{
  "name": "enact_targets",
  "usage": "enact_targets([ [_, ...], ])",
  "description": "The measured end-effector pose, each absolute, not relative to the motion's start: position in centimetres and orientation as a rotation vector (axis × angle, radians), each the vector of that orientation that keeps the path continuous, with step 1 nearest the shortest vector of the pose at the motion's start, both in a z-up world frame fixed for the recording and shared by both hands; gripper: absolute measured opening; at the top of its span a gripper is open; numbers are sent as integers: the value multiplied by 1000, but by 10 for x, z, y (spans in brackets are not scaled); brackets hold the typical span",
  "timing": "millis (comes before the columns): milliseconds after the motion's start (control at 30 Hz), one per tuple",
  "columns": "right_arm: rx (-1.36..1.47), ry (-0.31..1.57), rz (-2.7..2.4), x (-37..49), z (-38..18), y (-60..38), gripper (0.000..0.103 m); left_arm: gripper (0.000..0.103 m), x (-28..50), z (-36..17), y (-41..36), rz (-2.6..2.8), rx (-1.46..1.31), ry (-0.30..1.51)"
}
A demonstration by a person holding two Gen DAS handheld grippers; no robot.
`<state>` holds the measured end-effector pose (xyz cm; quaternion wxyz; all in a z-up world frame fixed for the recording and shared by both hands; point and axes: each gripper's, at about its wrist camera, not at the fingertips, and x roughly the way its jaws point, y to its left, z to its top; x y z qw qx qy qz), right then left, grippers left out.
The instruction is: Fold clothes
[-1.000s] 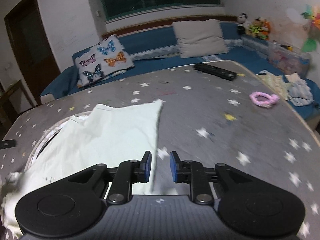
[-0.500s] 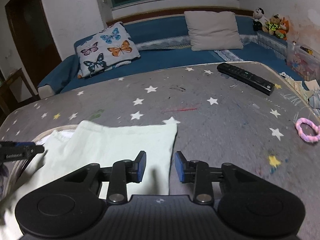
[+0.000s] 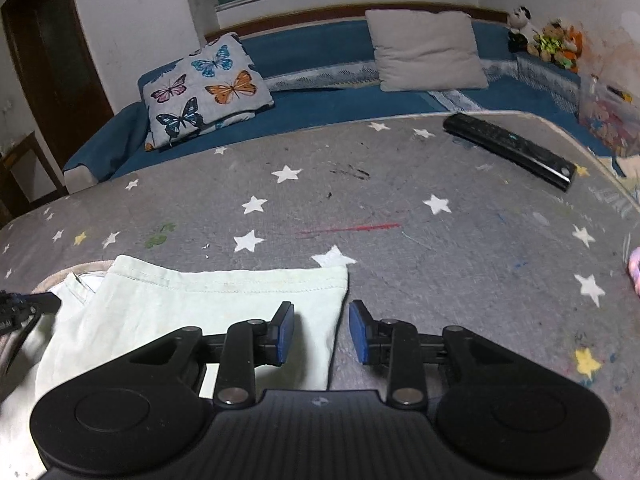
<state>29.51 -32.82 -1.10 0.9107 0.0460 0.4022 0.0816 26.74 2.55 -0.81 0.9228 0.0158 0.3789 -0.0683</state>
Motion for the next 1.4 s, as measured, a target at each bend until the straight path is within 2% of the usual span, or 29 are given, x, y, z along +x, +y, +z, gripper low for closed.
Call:
enact_targets([
  [67, 81, 829, 168, 296, -11, -326, 7, 1, 266, -4, 30, -125, 39, 760],
  [133, 79, 824, 161, 298, -10, -325, 3, 1, 263, 1, 37, -107, 45, 738],
  [500, 91, 703, 128, 314, 11, -316, 1, 1, 268, 37, 91, 52, 42, 620],
  [700, 71, 747, 116, 341, -7, -306, 1, 1, 284, 15, 106, 106, 42, 674],
  [833, 61, 779, 117, 344, -11, -305, 6, 2, 287, 3, 110, 112, 32, 718],
  [867, 58, 782, 123, 341, -8, -306, 7, 5, 286, 2, 110, 111, 31, 725],
  [1033, 40, 778, 171, 318, 16, -308, 8, 6, 259, 20, 103, 74, 41, 715],
  [1133, 22, 789, 210, 293, 29, -311, 13, 17, 242, 30, 98, 51, 47, 709],
  [1200, 14, 804, 232, 276, 35, -314, 19, 34, 228, 35, 94, 31, 55, 708],
  [1267, 1, 822, 252, 257, 37, -317, 20, 35, 208, 35, 87, 2, 64, 712],
  [1400, -26, 860, 296, 215, 34, -320, 24, 48, 169, 35, 74, -55, 82, 720],
])
